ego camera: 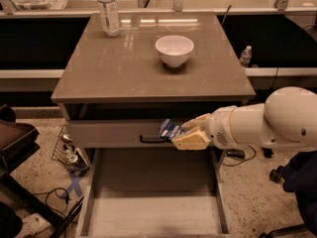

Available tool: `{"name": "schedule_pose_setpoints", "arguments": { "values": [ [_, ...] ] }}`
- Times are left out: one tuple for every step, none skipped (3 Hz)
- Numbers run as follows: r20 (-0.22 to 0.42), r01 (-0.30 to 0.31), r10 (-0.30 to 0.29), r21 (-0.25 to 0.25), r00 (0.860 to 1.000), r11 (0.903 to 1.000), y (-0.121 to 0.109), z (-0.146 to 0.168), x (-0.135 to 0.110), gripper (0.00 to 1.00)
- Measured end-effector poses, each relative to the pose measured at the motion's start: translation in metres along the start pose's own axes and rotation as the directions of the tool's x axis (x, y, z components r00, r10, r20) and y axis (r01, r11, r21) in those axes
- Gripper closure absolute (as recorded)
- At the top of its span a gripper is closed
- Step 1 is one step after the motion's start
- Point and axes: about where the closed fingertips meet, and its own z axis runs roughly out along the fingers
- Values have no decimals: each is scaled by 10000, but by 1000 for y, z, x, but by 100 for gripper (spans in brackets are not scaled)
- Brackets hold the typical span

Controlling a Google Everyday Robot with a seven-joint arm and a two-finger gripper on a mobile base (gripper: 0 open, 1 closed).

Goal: Place rxbar blueberry into middle drawer

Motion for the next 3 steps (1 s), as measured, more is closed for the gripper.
{"name": "schedule_pose_setpoints", "arguments": {
  "values": [
    [339,-466,470,-125,9983,9988,14,26,25,100],
    [873,-840,859,-252,9925,9961,43,82,90,100],
    [1189,-890,922,-318,9886,9955,58,120,132,100]
  ]
}}
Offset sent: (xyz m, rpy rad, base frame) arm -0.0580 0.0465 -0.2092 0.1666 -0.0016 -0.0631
